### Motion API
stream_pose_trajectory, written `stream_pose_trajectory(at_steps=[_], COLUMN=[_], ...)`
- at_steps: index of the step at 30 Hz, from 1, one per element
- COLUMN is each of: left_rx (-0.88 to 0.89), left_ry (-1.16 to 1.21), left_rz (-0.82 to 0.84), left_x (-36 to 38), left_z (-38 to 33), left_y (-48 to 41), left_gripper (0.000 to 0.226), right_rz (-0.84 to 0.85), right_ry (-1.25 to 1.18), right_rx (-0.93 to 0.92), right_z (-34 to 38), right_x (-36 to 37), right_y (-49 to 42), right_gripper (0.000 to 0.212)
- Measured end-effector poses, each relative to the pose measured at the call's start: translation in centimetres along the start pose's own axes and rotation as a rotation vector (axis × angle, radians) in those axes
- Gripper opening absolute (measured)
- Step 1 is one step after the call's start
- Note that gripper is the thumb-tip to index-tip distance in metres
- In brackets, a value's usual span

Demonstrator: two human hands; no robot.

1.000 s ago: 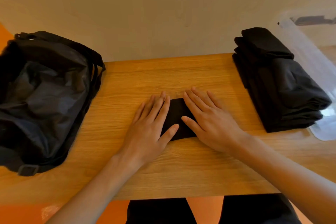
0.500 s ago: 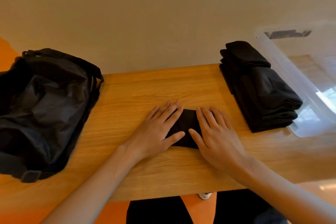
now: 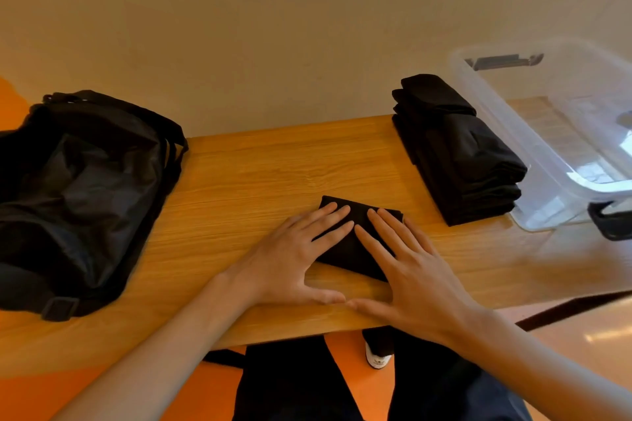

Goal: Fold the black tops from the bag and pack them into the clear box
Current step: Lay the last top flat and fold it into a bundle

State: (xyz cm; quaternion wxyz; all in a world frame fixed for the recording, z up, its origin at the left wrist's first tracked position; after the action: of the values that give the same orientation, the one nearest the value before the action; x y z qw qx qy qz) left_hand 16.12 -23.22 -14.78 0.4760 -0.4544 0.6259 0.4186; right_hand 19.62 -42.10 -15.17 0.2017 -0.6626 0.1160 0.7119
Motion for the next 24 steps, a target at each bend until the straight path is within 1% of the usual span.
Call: stream_pose_trajectory(at_steps=[2, 3, 5, 8, 11, 13, 16, 19, 22, 24], left_rx=[-0.009, -0.017, -0.032, -0.036, 0.027, 0.069, 0.098, 0.1, 0.104, 0.121], left_ry=[-0.012, -0.019, -0.008, 0.028, -0.076, -0.151, -0.163, -0.132, -0.128, -0.128], left_rz=[0.021, 0.02, -0.013, -0.124, -0.265, -0.35, -0.418, -0.439, -0.425, -0.402], left_x=[0.2, 0.2, 0.3, 0.0, -0.4, -0.5, -0.4, -0.5, -0.4, -0.1], left_z=[-0.3, -0.5, -0.6, -0.5, -0.9, -1.3, -2.1, -3.1, -3.5, -3.2], left_y=[0.3, 0.4, 0.2, -0.1, -0.2, 0.0, 0.7, 1.3, 1.6, 1.7], left_gripper=[0.107, 0.105, 0.091, 0.067, 0.055, 0.049, 0.044, 0.041, 0.042, 0.047], right_rz=[0.006, -0.004, -0.059, -0.093, -0.119, -0.14, -0.194, -0.278, -0.351, -0.377], right_ry=[-0.015, -0.021, -0.017, 0.038, 0.169, 0.212, 0.198, 0.179, 0.185, 0.174], right_rx=[-0.003, -0.002, -0.003, -0.026, -0.106, -0.123, -0.131, -0.17, -0.236, -0.248], right_z=[-0.1, -0.3, -0.6, -1.1, -1.2, -1.5, -1.4, -0.9, -0.9, -1.1], right_x=[0.1, 0.1, -0.1, -0.4, -1.0, -1.4, -1.2, -1.1, -1.7, -2.4], right_y=[0.3, 0.4, 0.5, 0.1, -0.3, -0.2, 0.1, 0.5, 0.8, 1.0], right_gripper=[0.107, 0.102, 0.086, 0.072, 0.064, 0.062, 0.056, 0.048, 0.039, 0.039])
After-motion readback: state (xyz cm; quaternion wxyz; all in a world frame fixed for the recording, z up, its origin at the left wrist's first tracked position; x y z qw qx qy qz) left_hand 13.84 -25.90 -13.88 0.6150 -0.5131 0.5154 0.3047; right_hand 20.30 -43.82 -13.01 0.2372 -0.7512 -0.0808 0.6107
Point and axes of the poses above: each hand's wrist, its own y-axis away from the middle knuckle, its own x-axis out of the palm, z = x × y, the point moved 5 cm from there along -y, towards the middle knuckle, and after that the axes turned 12 degrees about -x, right-handed, at the moved point
